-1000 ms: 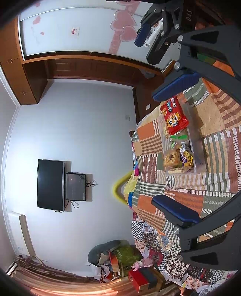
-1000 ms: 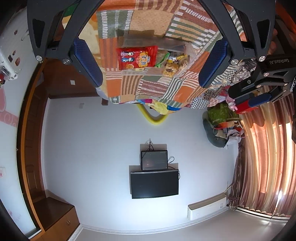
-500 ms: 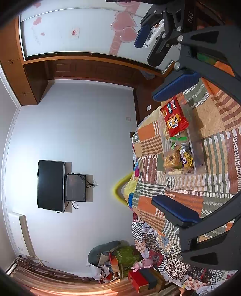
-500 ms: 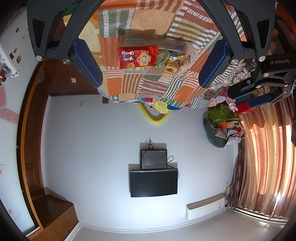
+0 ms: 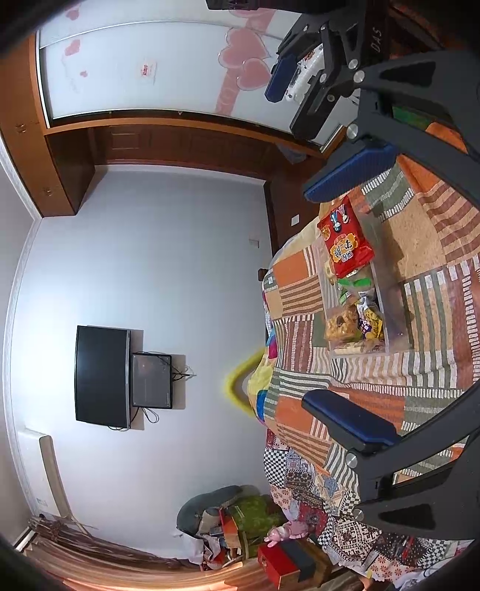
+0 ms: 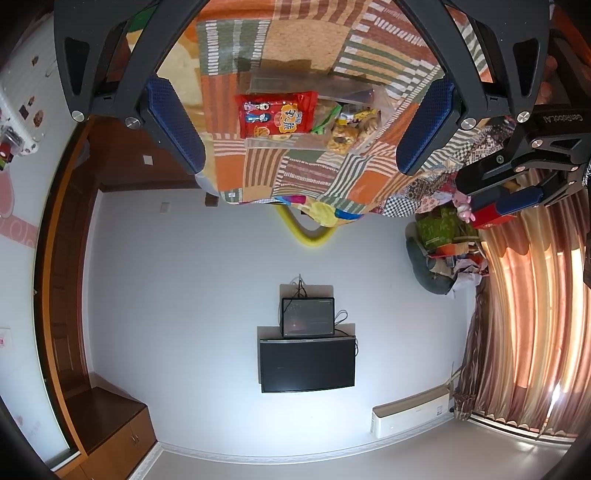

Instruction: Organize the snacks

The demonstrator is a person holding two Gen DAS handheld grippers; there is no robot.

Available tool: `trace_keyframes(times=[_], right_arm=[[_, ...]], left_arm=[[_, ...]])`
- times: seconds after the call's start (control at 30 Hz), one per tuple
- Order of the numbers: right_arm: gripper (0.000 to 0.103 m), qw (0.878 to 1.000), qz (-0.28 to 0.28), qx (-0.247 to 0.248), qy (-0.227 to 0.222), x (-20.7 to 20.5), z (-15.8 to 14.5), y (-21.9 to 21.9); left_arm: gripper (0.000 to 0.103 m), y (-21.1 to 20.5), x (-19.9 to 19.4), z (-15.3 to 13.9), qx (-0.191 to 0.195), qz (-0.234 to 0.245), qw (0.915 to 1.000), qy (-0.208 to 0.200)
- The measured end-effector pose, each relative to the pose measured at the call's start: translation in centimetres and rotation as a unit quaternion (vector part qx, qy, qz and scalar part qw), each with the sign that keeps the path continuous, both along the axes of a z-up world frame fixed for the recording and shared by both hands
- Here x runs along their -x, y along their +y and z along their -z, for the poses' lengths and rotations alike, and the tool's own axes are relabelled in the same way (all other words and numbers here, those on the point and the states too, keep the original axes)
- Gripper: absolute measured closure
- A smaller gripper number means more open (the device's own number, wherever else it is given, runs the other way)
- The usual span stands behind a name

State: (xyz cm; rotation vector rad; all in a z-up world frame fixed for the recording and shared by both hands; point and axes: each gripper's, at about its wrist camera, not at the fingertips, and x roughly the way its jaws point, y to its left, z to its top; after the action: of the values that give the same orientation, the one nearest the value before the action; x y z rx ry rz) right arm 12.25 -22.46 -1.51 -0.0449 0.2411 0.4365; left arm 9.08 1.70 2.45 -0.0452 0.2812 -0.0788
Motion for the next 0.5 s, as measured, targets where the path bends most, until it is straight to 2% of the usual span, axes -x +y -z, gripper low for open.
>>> trace_keyframes(times=[0.5], right_arm=[[0.000,1.000,-0.001,0.001,0.006,-0.24,0.45,-0.11]], left_arm=[[0.000,0.15,-0.37,0.24,0.013,0.006,0.9998,0.012]])
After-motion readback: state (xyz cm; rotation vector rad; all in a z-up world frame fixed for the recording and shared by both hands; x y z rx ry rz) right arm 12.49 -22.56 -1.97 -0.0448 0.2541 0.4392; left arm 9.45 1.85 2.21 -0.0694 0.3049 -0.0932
